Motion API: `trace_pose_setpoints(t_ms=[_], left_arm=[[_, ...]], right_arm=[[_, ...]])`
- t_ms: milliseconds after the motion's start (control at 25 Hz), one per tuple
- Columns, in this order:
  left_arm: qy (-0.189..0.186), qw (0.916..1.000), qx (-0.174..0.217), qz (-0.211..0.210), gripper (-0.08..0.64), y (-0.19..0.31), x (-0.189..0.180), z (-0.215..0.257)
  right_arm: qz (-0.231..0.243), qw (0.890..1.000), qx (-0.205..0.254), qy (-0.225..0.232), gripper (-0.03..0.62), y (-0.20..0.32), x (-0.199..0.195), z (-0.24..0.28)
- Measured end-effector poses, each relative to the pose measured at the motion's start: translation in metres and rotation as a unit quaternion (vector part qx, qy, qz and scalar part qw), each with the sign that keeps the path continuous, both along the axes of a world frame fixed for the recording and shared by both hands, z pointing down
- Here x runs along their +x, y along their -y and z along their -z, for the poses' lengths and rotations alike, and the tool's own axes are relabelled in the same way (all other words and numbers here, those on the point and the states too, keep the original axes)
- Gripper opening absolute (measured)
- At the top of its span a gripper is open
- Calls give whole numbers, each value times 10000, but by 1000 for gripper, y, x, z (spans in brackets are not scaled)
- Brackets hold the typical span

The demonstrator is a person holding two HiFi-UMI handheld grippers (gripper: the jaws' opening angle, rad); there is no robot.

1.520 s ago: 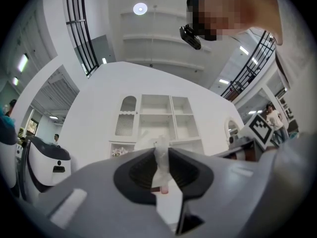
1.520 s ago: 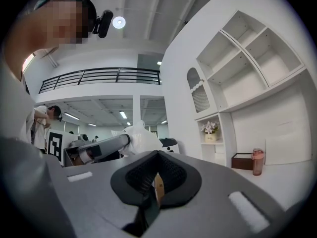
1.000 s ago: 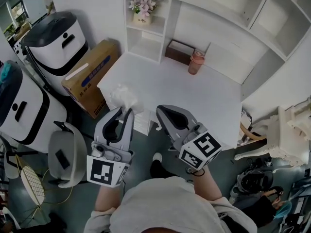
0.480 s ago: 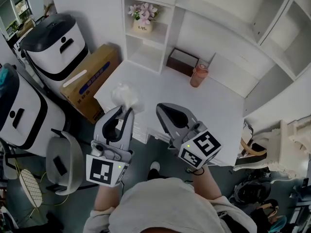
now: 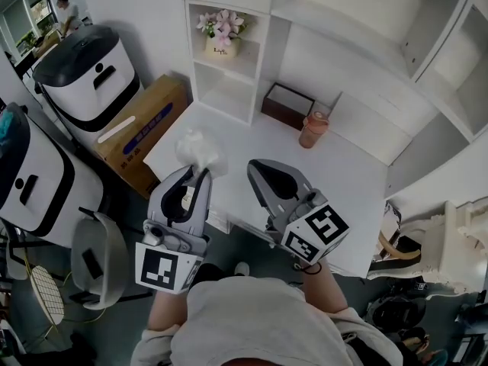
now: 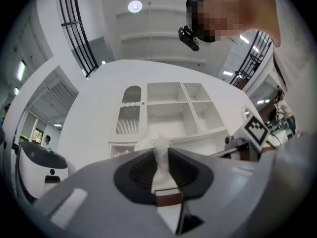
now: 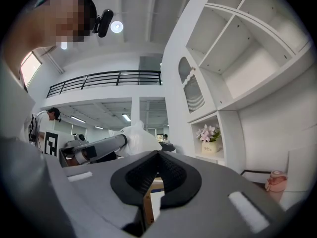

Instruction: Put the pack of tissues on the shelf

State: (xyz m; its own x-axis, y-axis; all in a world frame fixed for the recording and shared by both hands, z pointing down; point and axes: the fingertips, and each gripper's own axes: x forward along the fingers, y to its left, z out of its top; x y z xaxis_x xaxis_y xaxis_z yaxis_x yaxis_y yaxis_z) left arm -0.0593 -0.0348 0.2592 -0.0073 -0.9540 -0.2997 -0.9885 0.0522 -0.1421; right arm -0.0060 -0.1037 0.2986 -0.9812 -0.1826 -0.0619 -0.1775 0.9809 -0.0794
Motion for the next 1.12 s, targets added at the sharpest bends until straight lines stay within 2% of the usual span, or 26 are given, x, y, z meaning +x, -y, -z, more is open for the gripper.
trace_pose_setpoints(t_ms=[320,440,560,1120], left_arm=[[-29,9997,-211,-154,55,23,0,-8],[-2,9996,-60,-261,55,35,-6,-4],[-23,9991,-86,-422,54,50,-14,-6],[-121,9938,-195,-1085,54,135,-78,-6]], right_arm=[[-110,9999,-78,-10,0,20,-1,-5],[-218,9997,-54,-28,0,28,-5,-6],[-392,9992,-80,-33,0,42,-9,-6],[-1031,9944,-210,-117,0,115,-66,-8]])
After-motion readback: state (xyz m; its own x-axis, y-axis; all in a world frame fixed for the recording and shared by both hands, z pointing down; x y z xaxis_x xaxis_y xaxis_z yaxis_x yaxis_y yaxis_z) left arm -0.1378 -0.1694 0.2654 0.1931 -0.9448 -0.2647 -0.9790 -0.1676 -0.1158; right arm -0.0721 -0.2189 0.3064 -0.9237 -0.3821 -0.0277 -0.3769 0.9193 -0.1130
